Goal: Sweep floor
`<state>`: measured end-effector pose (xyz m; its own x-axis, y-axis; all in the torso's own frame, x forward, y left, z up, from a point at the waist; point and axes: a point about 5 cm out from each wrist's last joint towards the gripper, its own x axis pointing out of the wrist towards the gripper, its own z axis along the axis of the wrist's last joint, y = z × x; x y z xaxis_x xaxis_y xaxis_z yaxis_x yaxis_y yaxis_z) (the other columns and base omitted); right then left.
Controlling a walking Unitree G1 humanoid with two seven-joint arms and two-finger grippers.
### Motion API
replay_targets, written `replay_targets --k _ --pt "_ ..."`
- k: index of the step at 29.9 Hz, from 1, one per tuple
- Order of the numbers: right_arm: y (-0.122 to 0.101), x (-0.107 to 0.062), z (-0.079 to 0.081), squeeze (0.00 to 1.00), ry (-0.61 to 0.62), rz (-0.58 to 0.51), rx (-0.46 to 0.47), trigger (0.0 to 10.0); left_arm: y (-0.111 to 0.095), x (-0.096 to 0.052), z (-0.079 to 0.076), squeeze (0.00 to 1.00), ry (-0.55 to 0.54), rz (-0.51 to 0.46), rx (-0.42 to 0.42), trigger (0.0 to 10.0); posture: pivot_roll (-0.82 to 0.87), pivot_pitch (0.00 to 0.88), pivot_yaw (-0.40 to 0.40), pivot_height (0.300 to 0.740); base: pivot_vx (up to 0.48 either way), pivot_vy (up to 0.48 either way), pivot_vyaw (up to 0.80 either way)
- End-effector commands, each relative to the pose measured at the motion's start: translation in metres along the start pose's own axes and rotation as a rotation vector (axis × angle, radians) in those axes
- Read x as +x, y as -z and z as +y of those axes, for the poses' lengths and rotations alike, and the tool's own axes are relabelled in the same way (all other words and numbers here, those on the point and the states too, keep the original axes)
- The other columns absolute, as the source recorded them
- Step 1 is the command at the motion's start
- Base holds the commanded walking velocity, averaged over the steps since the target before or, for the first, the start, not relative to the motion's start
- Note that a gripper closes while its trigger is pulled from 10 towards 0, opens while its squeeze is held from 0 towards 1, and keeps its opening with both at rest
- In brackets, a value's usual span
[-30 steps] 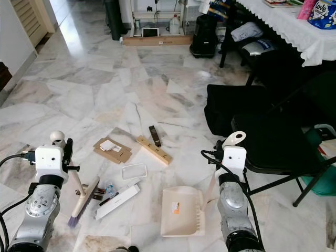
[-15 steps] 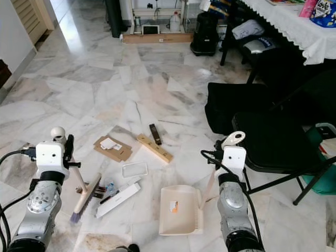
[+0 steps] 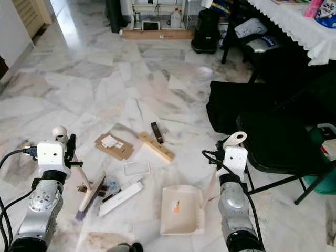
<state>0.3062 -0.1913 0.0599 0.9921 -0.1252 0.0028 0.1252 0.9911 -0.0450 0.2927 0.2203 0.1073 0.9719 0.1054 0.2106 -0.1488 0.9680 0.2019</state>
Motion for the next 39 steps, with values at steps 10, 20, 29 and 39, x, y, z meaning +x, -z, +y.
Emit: replay_targets --k 10,20,29,39 --pt "-0.0073 0.001 -0.0039 0.0 0.015 -0.04 0.009 10.0 -0.0078 0.0026 0.0001 0.0 0.005 -0.044 0.014 10.0 0.02 0.102 0.01 0.74 0.0 0.133 0.0" --pt "-0.0094 0.0016 -0.0086 0.0 0.031 -0.046 0.007 10.0 -0.0083 0.0028 -0.002 0.0 0.008 -0.042 0.015 10.0 0.02 0.129 0.013 0.74 0.0 0.0 0.0" --pt "-0.0099 0.0018 -0.0086 0.0 0.035 -0.048 0.008 10.0 -0.0109 0.0022 -0.0043 0.0 0.025 -0.048 0.015 10.0 0.02 0.136 0.015 0.74 0.0 0.0 0.0" --pt "-0.0106 0.0022 -0.0057 0.0 0.013 -0.052 -0.029 10.0 -0.0093 0.0025 -0.0026 0.0 0.016 -0.035 0.003 10.0 0.02 0.142 0.015 0.74 0.139 0.0 0.04"
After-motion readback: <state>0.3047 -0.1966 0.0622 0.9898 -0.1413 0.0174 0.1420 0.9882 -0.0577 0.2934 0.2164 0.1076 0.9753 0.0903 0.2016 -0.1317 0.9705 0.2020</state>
